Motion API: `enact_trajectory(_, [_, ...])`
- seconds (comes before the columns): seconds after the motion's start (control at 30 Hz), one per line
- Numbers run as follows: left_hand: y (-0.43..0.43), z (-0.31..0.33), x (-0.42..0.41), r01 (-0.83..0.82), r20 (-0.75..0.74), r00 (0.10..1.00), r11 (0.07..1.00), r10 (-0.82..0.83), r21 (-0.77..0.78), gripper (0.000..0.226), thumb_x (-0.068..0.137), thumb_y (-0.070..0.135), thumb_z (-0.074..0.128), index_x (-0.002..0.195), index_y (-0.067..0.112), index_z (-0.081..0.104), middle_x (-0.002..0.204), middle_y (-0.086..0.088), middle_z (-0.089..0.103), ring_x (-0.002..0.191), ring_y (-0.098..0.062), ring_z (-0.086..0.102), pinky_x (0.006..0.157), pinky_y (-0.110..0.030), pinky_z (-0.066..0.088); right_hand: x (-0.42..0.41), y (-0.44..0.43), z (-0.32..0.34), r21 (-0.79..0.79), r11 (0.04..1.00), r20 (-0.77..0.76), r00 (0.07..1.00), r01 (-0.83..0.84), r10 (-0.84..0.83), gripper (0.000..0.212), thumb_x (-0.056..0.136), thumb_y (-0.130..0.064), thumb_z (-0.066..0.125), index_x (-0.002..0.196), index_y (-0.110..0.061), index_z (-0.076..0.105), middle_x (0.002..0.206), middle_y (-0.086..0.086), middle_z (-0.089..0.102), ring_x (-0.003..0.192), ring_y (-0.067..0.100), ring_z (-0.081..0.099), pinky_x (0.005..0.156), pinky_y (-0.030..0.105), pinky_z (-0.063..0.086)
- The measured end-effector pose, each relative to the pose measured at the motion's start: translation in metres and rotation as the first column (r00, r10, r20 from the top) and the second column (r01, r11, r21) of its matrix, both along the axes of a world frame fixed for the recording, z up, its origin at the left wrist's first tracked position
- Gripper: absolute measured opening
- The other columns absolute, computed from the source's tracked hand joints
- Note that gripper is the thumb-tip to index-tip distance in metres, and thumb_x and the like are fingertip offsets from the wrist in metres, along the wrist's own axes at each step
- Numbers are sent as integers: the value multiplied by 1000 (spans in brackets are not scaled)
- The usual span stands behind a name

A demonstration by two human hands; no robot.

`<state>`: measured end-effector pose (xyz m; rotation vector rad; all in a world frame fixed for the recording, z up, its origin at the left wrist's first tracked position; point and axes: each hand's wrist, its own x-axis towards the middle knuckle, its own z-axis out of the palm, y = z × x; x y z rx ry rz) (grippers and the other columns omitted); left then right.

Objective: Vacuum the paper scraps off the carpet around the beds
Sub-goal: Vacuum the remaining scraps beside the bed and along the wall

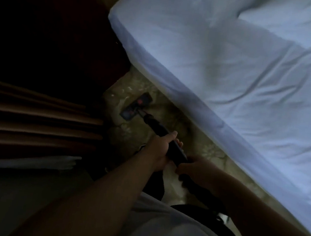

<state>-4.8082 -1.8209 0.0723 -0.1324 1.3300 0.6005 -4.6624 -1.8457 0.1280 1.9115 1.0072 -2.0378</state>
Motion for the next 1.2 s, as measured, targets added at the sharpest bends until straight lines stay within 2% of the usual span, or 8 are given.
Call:
enact_trajectory(0.17, [64,-40,-81,-32,-82,996,999,34,19,26,102,26,59,87,5,55,83,-7,58,77,-20,62,75,-40,55,-74,73,-60,60,995,-128,988,-79,87,16,91,-11,71,107,-14,73,78,8,74,62,19,70,55,29,57])
enact_trajectory(0.37, [96,-84,-116,-69,-140,988,997,71,22,18,102,21,61,97,5,54,83,-4,56,76,-18,63,82,-41,56,-108,105,-108,57,994,-148,984,-96,103,7,92,-8,68,88,-14,68,63,3,69,48,14,65,45,21,50])
enact_trajectory(0.53, [95,-95,-103,-46,-150,988,999,43,-19,22,101,23,62,103,3,53,89,-6,56,79,-19,64,83,-41,56,-99,103,-118,22,998,-142,988,-53,56,3,93,-12,72,93,-14,69,73,6,71,54,14,68,44,20,50])
enact_trajectory(0.7, [80,-78,-77,-36,-116,993,998,29,-55,23,101,24,61,104,2,55,89,-6,57,81,-20,63,76,-42,55,-75,82,-104,-25,999,-91,996,-27,24,20,92,-20,75,105,-5,70,83,11,73,66,22,70,44,22,49])
enact_trajectory(0.8, [62,-60,-46,-5,-76,997,998,1,-57,25,101,27,61,108,4,53,91,-7,56,82,-21,62,75,-42,55,-43,61,-89,-32,999,-51,999,-6,4,26,90,-25,78,104,-5,71,90,16,78,78,31,76,53,30,54])
enact_trajectory(0.93, [27,-35,7,21,1,1000,999,-21,-43,27,101,28,61,109,4,51,89,-8,56,82,-22,61,73,-41,55,12,24,-58,-51,998,-41,999,24,-26,29,91,-25,77,108,-3,70,83,15,75,69,28,72,57,33,56])
enact_trajectory(1.1, [-31,-4,83,4,63,998,1000,-3,-12,28,102,29,59,110,2,53,88,-11,57,78,-25,61,60,-37,59,88,-27,-17,-57,998,-13,1000,7,-8,34,91,-28,81,107,0,71,82,15,75,63,25,71,71,38,62])
enact_trajectory(1.2, [-73,13,140,-35,88,995,999,36,-17,29,103,28,58,112,2,53,88,-12,56,79,-26,59,72,-45,58,142,-60,4,-55,997,21,999,-45,46,35,91,-29,81,105,1,71,82,14,74,58,21,69,65,34,63])
